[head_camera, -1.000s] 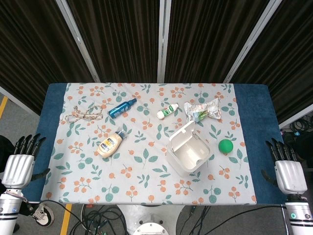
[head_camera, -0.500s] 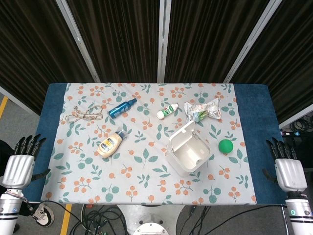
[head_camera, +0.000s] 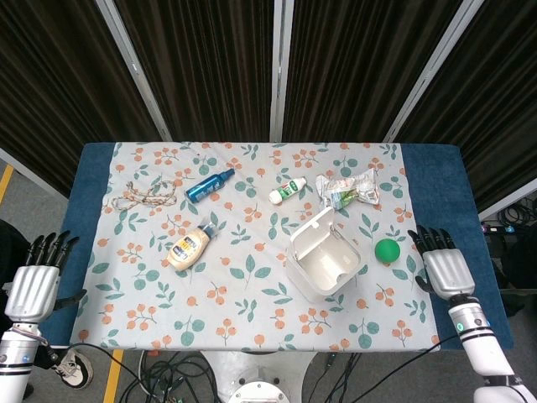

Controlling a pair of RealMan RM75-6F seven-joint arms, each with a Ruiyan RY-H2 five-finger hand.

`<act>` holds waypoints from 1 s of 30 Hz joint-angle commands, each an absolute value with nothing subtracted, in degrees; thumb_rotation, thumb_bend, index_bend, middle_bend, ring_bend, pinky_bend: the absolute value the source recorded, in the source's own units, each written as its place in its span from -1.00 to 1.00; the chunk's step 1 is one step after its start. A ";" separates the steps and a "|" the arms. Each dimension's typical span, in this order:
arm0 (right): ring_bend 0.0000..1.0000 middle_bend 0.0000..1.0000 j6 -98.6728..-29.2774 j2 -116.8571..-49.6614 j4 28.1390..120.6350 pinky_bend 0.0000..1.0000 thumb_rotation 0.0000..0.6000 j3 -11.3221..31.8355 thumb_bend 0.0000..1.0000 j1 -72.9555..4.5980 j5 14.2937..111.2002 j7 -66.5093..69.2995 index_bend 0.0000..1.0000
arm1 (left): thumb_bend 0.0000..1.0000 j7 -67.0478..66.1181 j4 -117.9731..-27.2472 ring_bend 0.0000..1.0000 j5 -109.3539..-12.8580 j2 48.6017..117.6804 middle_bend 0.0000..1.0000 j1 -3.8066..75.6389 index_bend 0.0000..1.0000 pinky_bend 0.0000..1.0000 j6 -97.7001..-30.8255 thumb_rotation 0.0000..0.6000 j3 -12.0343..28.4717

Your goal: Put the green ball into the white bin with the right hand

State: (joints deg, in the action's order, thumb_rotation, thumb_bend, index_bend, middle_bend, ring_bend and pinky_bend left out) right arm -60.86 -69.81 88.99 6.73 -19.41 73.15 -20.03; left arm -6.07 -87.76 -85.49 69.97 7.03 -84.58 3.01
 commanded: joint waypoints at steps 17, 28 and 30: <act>-1.00 -0.98 -54.40 -78.79 81.18 -0.49 1.00 6.83 -0.62 -26.46 68.46 -22.50 -1.00 | -1.00 -5.63 -87.13 -1.00 -85.24 70.12 -0.89 6.99 -0.78 -0.90 -84.39 1.00 2.90; -0.51 -0.58 -55.08 -79.67 81.15 -0.08 1.00 6.05 -0.49 -27.14 67.62 -23.39 -1.00 | -1.00 -4.21 -85.42 -1.00 -84.39 70.92 -0.91 7.27 -0.78 -0.90 -83.50 1.00 3.13; -0.50 -0.55 -54.96 -79.66 81.31 -0.08 1.00 5.80 -0.48 -27.23 67.40 -23.50 -0.98 | -1.00 -3.64 -84.61 -1.00 -84.59 71.45 -0.96 7.16 -0.77 -0.90 -83.95 1.00 3.17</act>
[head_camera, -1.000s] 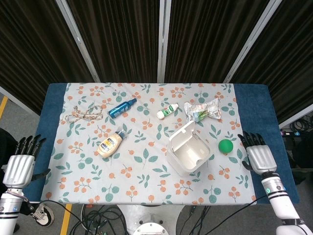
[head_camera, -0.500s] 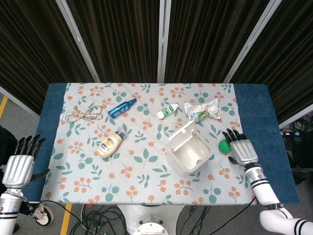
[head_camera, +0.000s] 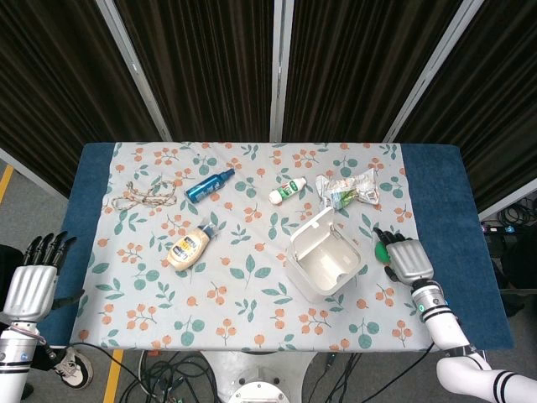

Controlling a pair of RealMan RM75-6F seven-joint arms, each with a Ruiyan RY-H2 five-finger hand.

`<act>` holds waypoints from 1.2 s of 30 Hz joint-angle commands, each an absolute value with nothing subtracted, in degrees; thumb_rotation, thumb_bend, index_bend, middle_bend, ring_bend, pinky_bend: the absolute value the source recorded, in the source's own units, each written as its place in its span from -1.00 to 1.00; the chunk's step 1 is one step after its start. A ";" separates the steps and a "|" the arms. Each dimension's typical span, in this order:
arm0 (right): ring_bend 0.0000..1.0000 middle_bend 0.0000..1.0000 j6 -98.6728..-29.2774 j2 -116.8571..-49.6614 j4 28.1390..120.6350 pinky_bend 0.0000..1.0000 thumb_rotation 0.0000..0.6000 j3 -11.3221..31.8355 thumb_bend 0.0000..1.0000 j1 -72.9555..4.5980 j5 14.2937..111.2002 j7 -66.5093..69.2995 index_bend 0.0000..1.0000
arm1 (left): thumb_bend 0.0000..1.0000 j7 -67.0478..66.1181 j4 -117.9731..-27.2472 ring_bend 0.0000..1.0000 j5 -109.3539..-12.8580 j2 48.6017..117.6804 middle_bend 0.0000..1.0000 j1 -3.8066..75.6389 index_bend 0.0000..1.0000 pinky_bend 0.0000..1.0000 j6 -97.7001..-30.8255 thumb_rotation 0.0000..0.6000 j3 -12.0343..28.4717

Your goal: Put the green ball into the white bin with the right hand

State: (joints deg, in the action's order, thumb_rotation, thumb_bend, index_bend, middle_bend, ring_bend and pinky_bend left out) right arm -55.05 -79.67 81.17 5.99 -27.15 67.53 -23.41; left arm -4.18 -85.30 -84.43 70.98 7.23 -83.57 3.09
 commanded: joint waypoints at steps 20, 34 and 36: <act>0.02 0.04 -64.70 -76.11 85.34 0.35 1.00 6.47 -0.16 -24.89 73.98 -16.82 -0.04 | -1.00 -2.89 -83.98 -1.00 -83.87 71.54 -0.97 7.47 -0.77 -0.90 -83.20 1.00 3.42; 0.05 0.07 -72.36 -62.13 105.14 0.38 1.00 7.46 -0.18 -23.38 85.39 -13.62 0.01 | -1.00 -2.69 -83.90 -1.00 -84.23 71.51 -0.97 7.51 -0.77 -0.90 -83.18 1.00 3.15; 0.05 0.07 -71.07 -61.52 107.25 0.38 1.00 7.16 -0.18 -24.34 87.10 -13.11 0.01 | -1.00 -2.83 -84.04 -1.00 -84.30 71.41 -0.97 7.55 -0.77 -0.90 -83.17 1.00 3.14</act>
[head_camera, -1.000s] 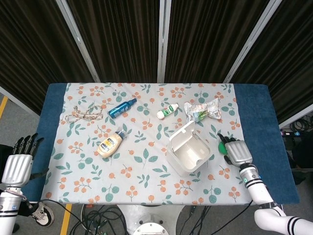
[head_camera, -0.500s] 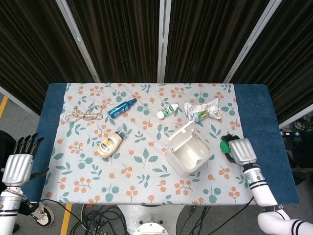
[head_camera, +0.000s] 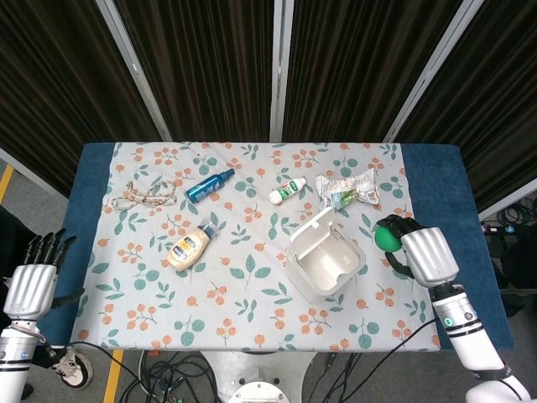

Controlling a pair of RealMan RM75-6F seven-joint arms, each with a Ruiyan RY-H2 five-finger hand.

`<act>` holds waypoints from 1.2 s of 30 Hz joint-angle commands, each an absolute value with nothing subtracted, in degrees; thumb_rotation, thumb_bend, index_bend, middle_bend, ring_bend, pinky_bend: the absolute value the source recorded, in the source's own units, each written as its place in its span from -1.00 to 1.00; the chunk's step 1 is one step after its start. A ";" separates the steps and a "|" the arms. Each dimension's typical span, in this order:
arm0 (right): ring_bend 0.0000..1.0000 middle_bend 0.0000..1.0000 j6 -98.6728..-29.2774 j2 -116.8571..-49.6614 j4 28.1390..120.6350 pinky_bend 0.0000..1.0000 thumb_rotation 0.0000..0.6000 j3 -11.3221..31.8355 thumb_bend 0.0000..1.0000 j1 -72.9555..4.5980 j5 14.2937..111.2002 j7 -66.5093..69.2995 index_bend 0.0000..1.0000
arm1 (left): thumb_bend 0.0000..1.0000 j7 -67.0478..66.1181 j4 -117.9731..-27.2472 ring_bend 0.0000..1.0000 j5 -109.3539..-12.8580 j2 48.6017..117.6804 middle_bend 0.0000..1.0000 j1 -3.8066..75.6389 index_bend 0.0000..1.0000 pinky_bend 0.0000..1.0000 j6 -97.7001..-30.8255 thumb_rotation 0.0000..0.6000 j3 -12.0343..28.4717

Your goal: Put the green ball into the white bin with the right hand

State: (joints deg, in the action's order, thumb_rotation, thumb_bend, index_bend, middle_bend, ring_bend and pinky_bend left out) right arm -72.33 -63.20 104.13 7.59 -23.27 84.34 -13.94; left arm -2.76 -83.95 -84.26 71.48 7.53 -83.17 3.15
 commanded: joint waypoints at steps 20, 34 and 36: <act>-0.57 -0.49 -64.34 -64.48 109.96 -0.13 1.00 6.57 -0.69 -29.76 89.61 -15.04 -0.51 | -1.00 -1.81 -83.11 -1.00 -84.02 71.74 -0.97 7.46 -0.77 -0.90 -82.61 1.00 2.81; -0.76 -0.63 -73.20 -62.11 106.11 -0.29 1.00 4.75 -0.76 -24.35 92.08 -11.56 -0.74 | -1.00 -1.81 -83.19 -1.00 -84.04 71.77 -0.97 7.18 -0.77 -0.90 -83.31 1.00 2.95; -0.78 -0.65 -76.82 -62.08 102.47 -0.31 1.00 4.11 -0.76 -21.53 91.46 -11.19 -0.75 | -1.00 -1.61 -83.18 -1.00 -84.23 71.63 -0.97 7.06 -0.77 -0.90 -83.69 1.00 2.97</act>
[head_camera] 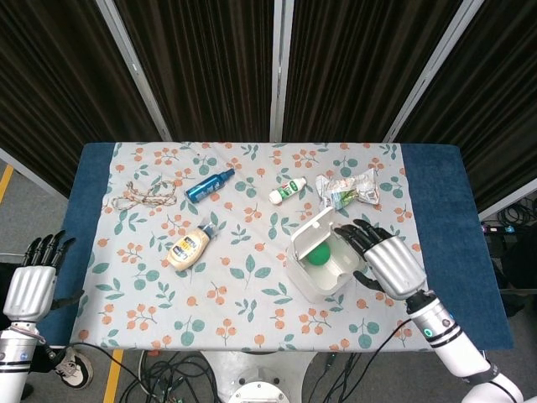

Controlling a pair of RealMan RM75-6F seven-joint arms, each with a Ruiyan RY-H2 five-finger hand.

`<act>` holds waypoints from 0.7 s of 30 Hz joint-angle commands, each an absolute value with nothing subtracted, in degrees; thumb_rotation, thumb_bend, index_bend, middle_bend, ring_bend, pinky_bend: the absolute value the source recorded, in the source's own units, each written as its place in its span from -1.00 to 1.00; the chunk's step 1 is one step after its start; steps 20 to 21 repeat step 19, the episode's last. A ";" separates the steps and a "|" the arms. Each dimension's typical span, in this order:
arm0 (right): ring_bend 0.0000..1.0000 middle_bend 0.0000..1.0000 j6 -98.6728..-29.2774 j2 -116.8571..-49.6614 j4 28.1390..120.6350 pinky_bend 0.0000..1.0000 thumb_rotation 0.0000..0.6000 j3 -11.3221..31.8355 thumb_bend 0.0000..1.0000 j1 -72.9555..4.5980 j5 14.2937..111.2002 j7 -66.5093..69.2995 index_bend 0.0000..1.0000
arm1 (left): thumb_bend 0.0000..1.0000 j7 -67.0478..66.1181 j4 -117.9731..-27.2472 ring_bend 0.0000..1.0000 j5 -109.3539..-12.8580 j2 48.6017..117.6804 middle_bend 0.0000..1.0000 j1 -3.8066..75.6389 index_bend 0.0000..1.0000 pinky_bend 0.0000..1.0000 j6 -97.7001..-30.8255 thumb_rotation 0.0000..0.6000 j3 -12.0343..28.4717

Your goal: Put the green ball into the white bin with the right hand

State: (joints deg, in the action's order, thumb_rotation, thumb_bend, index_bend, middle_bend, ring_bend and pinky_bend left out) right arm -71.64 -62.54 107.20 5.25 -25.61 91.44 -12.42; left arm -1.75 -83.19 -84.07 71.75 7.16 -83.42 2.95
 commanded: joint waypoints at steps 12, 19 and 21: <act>-1.00 -1.00 -82.41 -67.15 82.91 -0.95 1.00 1.68 -0.77 -10.24 80.60 -6.69 -1.00 | -1.00 -1.85 -84.29 -1.00 -86.41 70.48 -0.96 6.65 -0.77 -0.90 -86.49 1.00 3.13; -1.00 -1.00 -82.12 -69.83 78.69 -1.00 1.00 2.31 -0.77 -7.96 77.80 -4.07 -1.00 | -1.00 -2.21 -85.08 -1.00 -86.21 70.04 -0.96 6.59 -0.77 -0.89 -86.42 1.00 3.21; -1.00 -1.00 -82.12 -69.83 78.69 -1.00 1.00 2.31 -0.77 -7.96 77.80 -4.07 -1.00 | -1.00 -2.21 -85.08 -1.00 -86.21 70.04 -0.96 6.59 -0.77 -0.89 -86.42 1.00 3.21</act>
